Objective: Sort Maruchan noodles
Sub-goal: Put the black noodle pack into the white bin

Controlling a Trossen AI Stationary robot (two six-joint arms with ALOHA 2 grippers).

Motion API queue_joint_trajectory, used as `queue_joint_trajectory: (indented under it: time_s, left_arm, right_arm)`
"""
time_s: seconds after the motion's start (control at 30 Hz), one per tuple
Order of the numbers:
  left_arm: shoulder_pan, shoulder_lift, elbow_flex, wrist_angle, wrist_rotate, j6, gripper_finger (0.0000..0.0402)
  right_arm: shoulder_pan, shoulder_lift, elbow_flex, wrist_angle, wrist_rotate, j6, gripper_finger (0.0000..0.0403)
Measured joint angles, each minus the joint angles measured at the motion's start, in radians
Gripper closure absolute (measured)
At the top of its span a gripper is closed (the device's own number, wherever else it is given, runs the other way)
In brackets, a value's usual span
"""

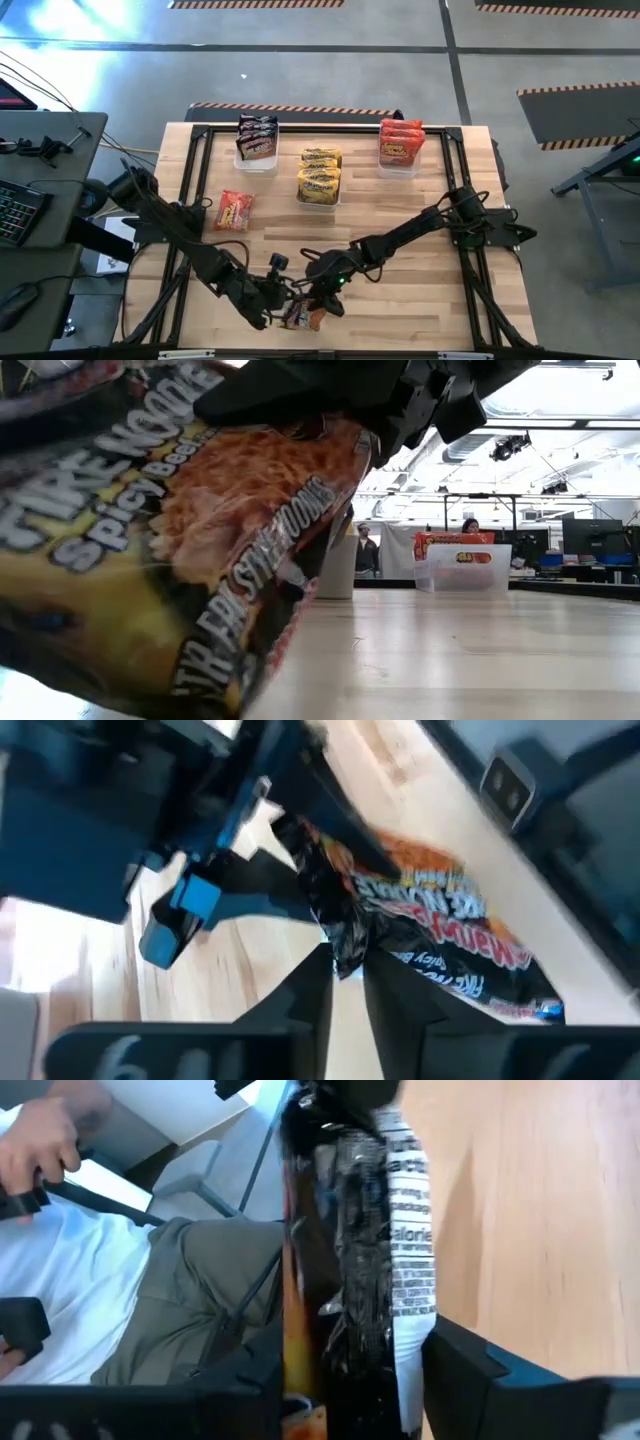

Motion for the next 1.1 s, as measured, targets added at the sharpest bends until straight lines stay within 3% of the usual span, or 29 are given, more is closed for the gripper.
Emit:
queue_joint_trajectory:
  time_s: [0.27,0.47,0.63,0.77,1.0,1.1]
  left_arm:
    - [-0.051,-0.057,-0.002,-0.071,-0.036,-0.202,0.0292]
    - [-0.163,-0.056,-0.109,0.102,-0.193,-0.337,0.0263]
    - [-0.232,-0.056,-0.21,0.212,-0.289,-0.482,0.0261]
    - [-0.231,-0.056,-0.226,0.229,-0.29,-0.564,0.0271]
    - [-0.205,-0.083,-0.161,0.242,-0.224,-0.484,0.0279]
    - [-0.194,-0.112,-0.139,0.245,-0.212,-0.532,0.0274]
  right_arm:
    - [0.0,0.0,0.0,0.032,0.013,-0.044,0.0293]
    - [0.0,-0.006,0.0,0.066,0.026,-0.1,0.031]
    - [0.0,-0.045,0.0,0.043,0.063,-0.158,0.0308]
    - [0.0,-0.085,0.0,0.012,0.122,-0.202,0.0308]
    - [0.014,-0.111,0.0,0.005,0.204,-0.256,0.0308]
    - [0.019,-0.111,0.0,-0.001,0.221,-0.248,0.0308]
